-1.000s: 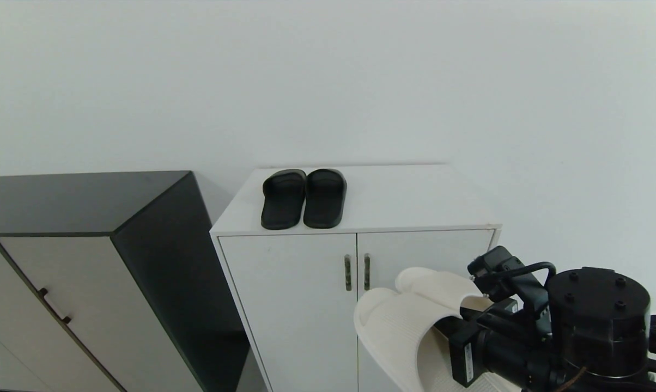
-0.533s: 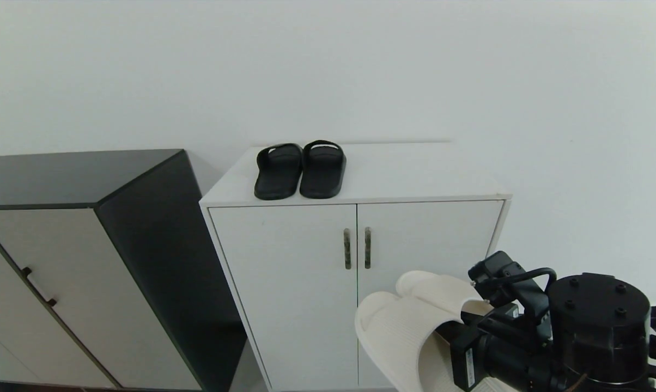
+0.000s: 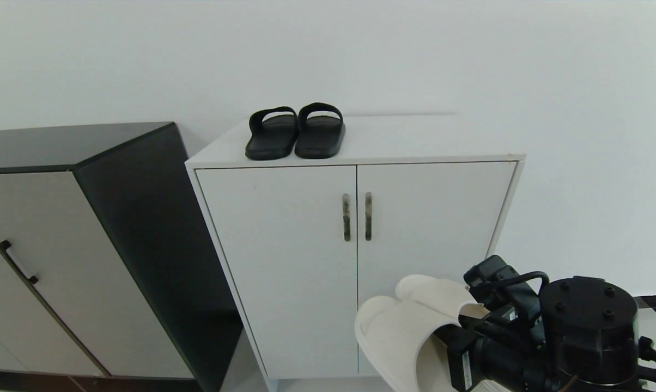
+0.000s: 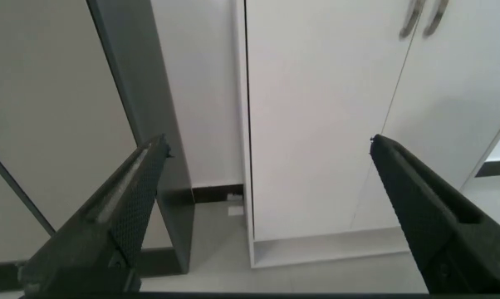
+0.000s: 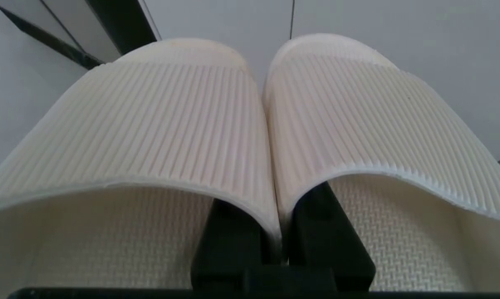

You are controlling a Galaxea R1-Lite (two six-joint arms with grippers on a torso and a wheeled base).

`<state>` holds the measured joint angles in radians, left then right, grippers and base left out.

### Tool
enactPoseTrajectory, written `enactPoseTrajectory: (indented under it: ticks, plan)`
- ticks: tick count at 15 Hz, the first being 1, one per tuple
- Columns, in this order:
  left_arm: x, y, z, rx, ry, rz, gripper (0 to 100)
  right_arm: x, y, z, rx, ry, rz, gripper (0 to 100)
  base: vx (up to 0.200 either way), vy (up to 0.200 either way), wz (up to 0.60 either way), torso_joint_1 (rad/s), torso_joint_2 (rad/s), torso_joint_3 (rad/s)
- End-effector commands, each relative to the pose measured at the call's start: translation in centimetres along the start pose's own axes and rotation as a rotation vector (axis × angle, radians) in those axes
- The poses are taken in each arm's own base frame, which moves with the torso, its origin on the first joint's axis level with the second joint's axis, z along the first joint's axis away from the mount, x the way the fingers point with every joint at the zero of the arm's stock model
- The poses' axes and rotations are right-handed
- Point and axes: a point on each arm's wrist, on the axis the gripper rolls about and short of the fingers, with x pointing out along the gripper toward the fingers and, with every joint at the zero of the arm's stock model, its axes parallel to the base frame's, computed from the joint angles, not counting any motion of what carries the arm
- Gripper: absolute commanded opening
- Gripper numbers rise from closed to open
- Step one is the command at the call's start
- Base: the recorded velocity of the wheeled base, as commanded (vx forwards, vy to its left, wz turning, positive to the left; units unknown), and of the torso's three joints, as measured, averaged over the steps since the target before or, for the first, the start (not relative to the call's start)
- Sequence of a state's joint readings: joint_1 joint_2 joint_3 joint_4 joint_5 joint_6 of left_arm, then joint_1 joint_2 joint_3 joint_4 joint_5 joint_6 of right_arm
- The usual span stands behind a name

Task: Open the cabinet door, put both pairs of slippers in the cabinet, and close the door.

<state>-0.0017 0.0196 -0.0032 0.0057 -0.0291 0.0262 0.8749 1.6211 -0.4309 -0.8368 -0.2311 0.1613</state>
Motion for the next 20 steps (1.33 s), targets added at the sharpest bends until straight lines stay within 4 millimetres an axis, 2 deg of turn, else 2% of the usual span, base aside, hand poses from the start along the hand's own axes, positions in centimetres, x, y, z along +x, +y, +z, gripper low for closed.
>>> enactPoseTrajectory:
  ticks: [1, 6, 9, 10, 11, 12, 15, 20]
  plan:
    - [0.7, 0.0, 0.2, -0.010, 0.096, -0.003, 100, 0.2, 0.1, -0.1, -0.002, 0.001, 0.003, 0, 0.000, 0.000, 0.00, -0.124, 0.47, 0.330]
    - [1.0, 0.0, 0.4, 0.038, 0.118, -0.018, 100, 0.1, 0.1, -0.3, 0.000, -0.015, 0.006, 0, 0.000, 0.000, 0.00, -0.105, 0.46, 0.349]
    - [0.6, 0.0, 0.4, 0.076, 0.074, -0.017, 100, 0.1, 0.1, -0.6, -0.003, -0.005, 0.007, 0, 0.000, 0.000, 0.00, -0.046, 0.44, 0.391]
    - [0.5, 0.1, 2.1, 0.065, 0.038, -0.014, 100, 0.1, 0.1, -0.6, -0.004, -0.001, 0.008, 0, 0.000, 0.000, 0.00, -0.002, 0.23, 0.188]
    - [0.3, 0.1, 5.0, -0.004, -0.012, -0.015, 100, 0.1, 0.1, -0.6, -0.004, -0.001, 0.010, 0, 0.000, 0.000, 0.00, 0.000, 0.00, 0.000]
    - [0.8, 0.1, 6.9, -0.035, 0.002, -0.050, 100, 0.2, 0.1, -0.7, -0.004, 0.000, 0.009, 0, 0.000, 0.000, 0.00, 0.000, 0.00, 0.000]
    - [4.5, -0.3, 7.8, -0.055, 0.182, -0.277, 100, 0.3, 0.1, -0.8, -0.005, 0.004, 0.006, 0, 0.000, 0.000, 0.00, 0.000, 0.00, 0.000]
    - [13.5, -1.5, 10.2, -0.070, 0.167, -0.470, 100, 0.3, 0.1, -0.8, -0.004, 0.000, 0.006, 0, 0.000, 0.000, 0.00, 0.000, 0.00, 0.000]
